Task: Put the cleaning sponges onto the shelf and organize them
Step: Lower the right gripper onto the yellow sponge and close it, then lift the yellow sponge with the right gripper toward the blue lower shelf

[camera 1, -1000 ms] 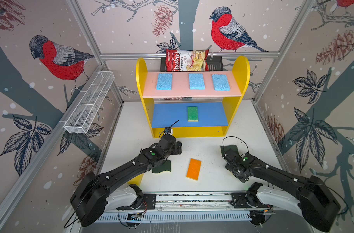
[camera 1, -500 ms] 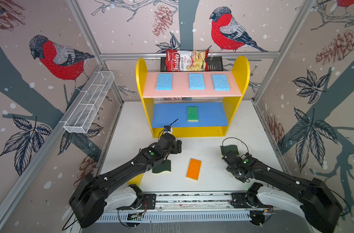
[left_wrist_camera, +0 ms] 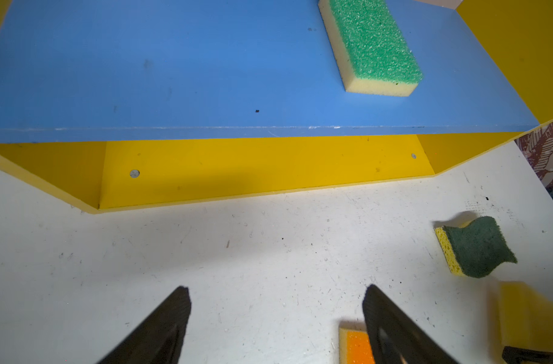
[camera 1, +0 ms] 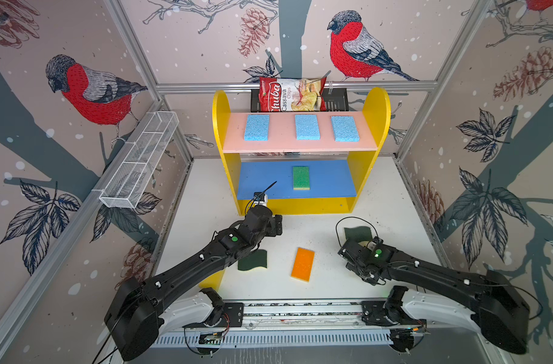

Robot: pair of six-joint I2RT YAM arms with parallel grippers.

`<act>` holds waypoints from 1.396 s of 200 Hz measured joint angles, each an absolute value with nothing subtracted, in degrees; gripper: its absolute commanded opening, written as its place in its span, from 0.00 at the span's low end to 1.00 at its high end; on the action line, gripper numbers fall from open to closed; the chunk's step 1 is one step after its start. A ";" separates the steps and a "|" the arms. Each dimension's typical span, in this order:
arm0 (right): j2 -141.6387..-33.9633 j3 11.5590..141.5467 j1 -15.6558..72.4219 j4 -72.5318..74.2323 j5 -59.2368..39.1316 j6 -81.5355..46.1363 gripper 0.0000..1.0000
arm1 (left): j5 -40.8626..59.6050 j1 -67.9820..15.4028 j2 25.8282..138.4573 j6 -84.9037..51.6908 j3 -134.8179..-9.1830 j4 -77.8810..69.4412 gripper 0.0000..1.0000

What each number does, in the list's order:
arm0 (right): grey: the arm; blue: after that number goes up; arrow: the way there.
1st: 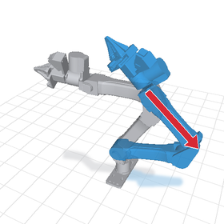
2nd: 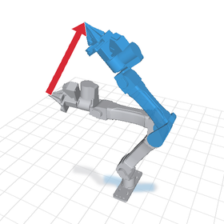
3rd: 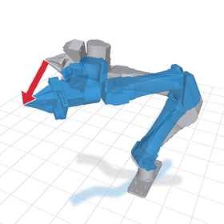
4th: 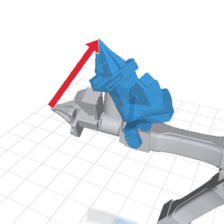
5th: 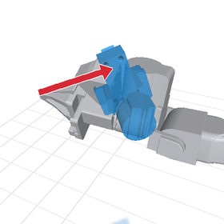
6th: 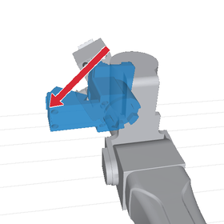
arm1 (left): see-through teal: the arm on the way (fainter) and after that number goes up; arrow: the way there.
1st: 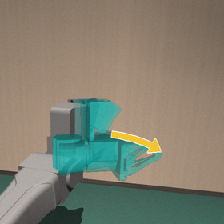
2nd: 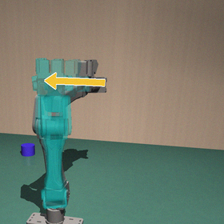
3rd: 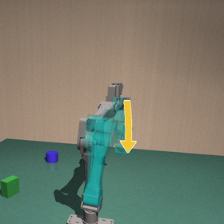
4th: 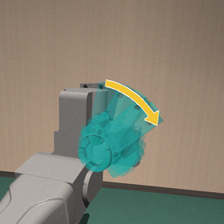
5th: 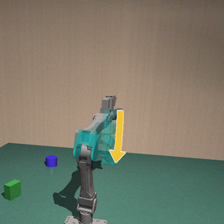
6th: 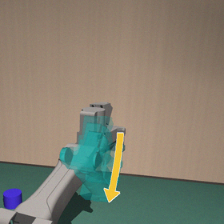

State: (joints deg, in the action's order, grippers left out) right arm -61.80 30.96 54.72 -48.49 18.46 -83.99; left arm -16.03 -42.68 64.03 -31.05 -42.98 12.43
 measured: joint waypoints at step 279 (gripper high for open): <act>-71.37 58.24 47.48 -35.16 30.37 -33.01 0.62 | -20.05 -42.61 60.16 -32.16 -43.83 15.88 0.85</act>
